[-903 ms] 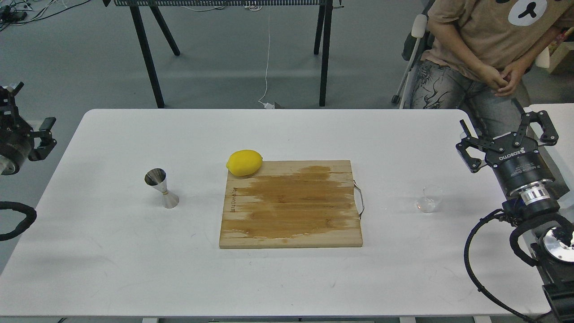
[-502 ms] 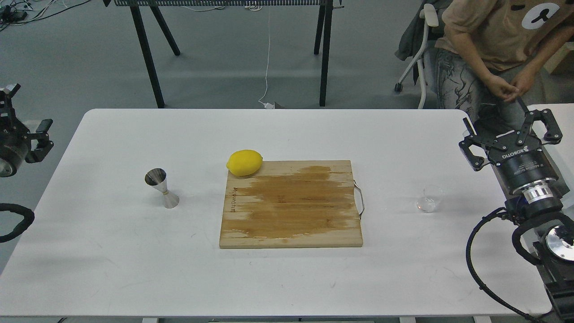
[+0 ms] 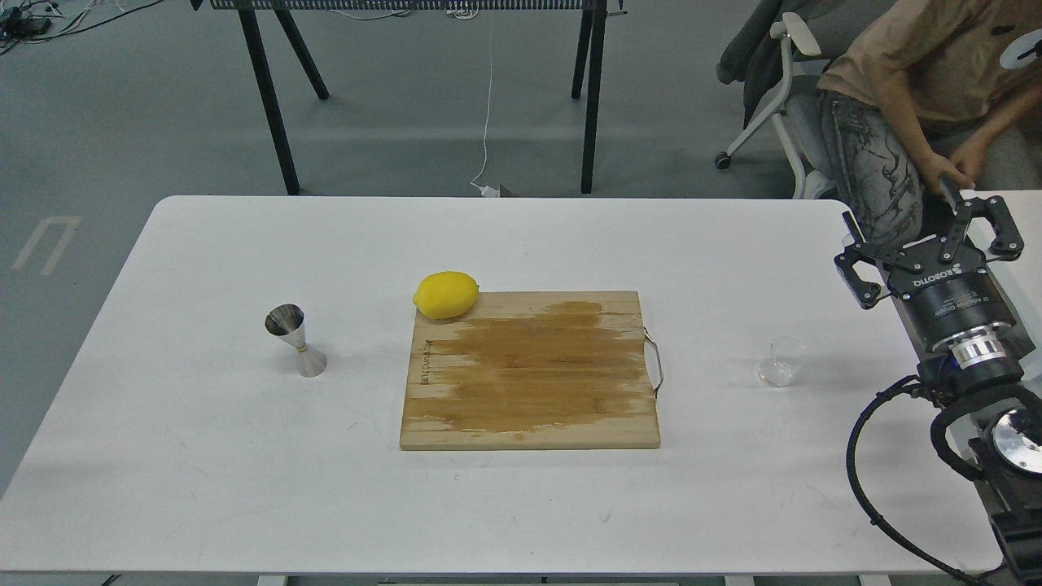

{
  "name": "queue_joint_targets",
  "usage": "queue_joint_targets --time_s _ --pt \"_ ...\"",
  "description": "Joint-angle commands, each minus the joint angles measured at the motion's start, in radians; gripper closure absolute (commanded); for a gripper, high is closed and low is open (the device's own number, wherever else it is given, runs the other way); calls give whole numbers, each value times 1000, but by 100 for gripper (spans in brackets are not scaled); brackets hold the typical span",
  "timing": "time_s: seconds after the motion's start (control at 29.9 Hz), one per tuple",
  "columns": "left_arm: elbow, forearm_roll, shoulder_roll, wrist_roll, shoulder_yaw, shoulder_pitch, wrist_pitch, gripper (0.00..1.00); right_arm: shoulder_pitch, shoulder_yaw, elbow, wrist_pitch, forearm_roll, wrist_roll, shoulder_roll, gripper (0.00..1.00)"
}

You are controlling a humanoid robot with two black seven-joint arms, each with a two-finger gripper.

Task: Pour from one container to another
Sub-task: 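Move the left gripper down toward the metal jigger on the table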

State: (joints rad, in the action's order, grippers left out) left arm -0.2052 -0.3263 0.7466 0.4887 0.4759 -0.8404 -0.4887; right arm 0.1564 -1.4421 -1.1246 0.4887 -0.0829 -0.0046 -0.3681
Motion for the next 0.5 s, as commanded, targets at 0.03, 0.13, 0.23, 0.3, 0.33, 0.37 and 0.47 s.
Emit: queue_joint_targets --time_s 0.03,0.13,0.23,0.3,0.33,0.37,0.47 --pt "-22 -212 -6 0 -40 -127 0 0 0 0 0 0 0 0 0 1" --pt "-132 -325 -3 0 -43 -181 0 0 0 0 0 0 0 0 -2 1" --pt "-316 -436 46 0 -43 -180 0 0 -1 0 2 0 0 0 -2 1" --pt "-422 -532 76 0 -42 -178 0 0 -3 0 2 0 0 0 -3 1" --pt "-465 -589 83 0 -42 -177 0 0 -3 0 2 0 0 0 -5 1" --pt "-514 -656 89 0 -43 -171 0 0 -4 0 2 0 0 0 -6 1" --pt "-646 -840 128 0 -45 -129 0 0 -11 0 2 0 0 0 -8 1"
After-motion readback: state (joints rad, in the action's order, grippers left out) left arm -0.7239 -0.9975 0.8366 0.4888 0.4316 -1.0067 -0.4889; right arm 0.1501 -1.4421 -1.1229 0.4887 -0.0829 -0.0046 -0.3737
